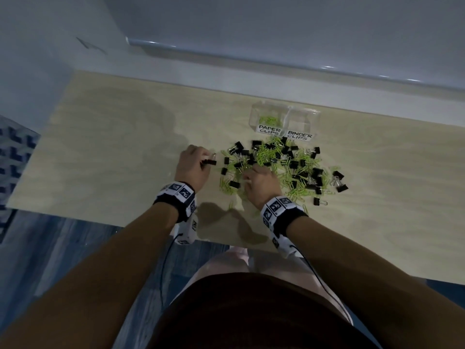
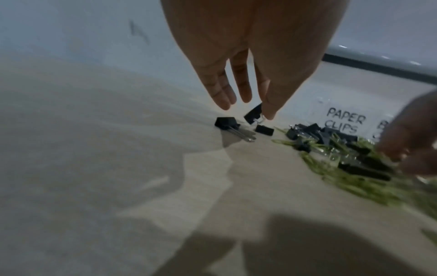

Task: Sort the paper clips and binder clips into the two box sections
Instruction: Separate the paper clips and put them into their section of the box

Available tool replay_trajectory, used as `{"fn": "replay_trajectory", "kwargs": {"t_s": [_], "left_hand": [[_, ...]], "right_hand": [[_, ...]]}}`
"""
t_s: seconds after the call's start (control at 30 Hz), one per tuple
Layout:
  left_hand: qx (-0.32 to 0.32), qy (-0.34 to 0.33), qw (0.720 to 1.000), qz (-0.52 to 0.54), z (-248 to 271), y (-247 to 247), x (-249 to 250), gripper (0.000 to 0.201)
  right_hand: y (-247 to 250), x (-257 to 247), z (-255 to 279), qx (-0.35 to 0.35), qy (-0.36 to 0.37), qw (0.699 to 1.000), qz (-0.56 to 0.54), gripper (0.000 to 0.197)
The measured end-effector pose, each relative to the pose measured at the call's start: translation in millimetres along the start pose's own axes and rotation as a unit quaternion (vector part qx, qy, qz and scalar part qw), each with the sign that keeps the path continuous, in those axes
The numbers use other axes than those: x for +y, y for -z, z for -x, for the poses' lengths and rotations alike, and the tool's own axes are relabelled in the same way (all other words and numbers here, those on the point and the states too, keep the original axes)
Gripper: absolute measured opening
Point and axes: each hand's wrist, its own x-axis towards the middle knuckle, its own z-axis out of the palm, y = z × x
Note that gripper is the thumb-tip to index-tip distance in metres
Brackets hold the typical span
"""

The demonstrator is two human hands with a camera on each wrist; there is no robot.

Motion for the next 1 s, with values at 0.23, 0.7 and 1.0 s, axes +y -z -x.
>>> {"fn": "replay_trajectory", "kwargs": {"t_s": [0.23, 0.7, 1.0], "left_hand": [[-0.117, -0.090, 0.986, -0.074, 4, -20, 21, 0.031], [-0.020, -0.040, 0.998, -0.042, 5, 0, -7, 0.024], [-0.057, -0.051, 0.996, -0.056, 18, -18, 23, 0.022]], "right_hand": [[1, 2, -25, -0.094, -0.011, 0.993, 0.074, 0.029], [48, 71, 2, 0.116, -0.216, 0.956, -0.162, 0.007], [51, 91, 20, 0.095, -0.170, 0.980, 0.044, 0.023]]}}
